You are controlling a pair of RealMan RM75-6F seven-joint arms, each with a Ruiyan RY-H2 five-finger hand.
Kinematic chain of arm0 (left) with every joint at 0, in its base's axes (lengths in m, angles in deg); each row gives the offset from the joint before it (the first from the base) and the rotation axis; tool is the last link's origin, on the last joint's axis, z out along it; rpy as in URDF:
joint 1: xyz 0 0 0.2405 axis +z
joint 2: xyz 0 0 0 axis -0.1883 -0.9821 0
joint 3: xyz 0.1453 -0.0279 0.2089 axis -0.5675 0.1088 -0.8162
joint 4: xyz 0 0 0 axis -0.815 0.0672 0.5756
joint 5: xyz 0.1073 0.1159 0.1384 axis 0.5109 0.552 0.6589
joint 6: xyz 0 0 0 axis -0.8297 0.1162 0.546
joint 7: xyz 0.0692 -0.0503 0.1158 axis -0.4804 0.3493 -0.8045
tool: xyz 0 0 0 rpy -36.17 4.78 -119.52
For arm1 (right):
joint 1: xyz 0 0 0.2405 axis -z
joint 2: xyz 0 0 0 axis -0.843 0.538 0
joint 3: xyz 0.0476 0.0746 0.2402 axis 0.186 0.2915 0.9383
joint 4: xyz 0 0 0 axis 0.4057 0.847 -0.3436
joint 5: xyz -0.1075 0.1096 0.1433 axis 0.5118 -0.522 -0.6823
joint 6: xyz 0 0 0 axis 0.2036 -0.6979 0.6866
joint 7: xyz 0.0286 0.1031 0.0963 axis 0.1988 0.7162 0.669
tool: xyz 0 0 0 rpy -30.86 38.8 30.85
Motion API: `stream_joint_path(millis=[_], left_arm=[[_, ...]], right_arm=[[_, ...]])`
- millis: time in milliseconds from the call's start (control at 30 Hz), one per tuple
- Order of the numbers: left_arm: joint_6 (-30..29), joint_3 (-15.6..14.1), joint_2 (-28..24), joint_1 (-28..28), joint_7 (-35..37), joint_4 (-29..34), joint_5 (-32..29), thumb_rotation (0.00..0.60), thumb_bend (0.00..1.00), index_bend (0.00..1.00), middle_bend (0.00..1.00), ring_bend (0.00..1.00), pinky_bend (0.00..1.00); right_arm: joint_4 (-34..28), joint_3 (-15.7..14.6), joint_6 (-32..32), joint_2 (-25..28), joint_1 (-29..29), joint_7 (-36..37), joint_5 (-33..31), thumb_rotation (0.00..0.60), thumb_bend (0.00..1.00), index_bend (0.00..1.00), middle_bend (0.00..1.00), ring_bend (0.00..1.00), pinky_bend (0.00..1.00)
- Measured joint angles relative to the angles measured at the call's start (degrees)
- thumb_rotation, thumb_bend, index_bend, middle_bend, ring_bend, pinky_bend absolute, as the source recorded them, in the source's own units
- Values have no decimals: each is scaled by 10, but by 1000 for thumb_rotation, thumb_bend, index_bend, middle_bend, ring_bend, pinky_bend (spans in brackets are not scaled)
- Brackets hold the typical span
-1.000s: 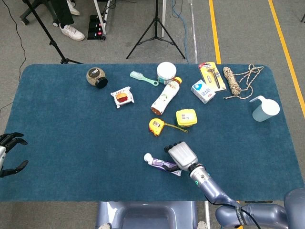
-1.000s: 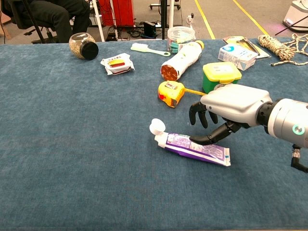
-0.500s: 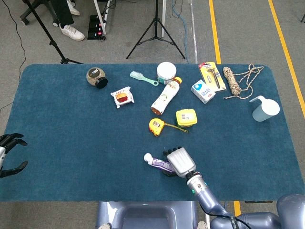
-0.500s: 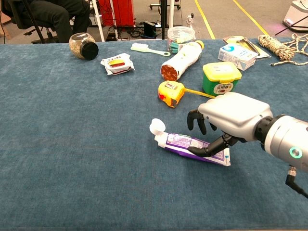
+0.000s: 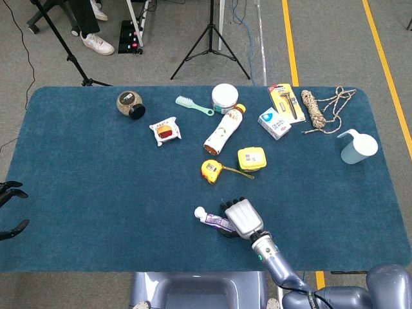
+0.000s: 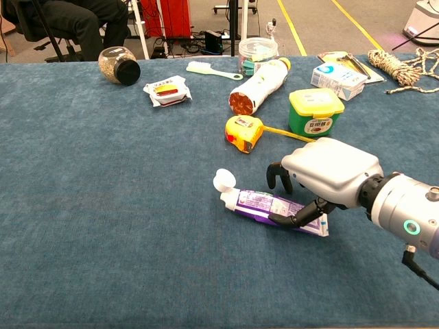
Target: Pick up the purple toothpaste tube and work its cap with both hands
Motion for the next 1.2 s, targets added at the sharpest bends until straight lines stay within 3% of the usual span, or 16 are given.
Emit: stream_joint_path(millis=[300,600,900,1200], left_arm=[[-4,-1,-8,4,-2,7,0,582,217,349,253,207,319],[-2,-1,-8,4,-5,9,-5,585,217,349,253,207,318],[2,-1,-4,3,-5,6,-4,585,217,349,254,207,317],[-2,-3,-5,9,6,-4,-8,585,217,349,253,208,317]], right_arm=[[56,-3,22,4,-5,39,43,243,391,305,394,427,418],[109,13,42,10,-15,82,64,241,391,324,401,430,418],[75,13,51,23,-13,92,79,240,391,329,406,431,418],[92,21,66,5,-12,94,66,241,392,361,421,444,427]])
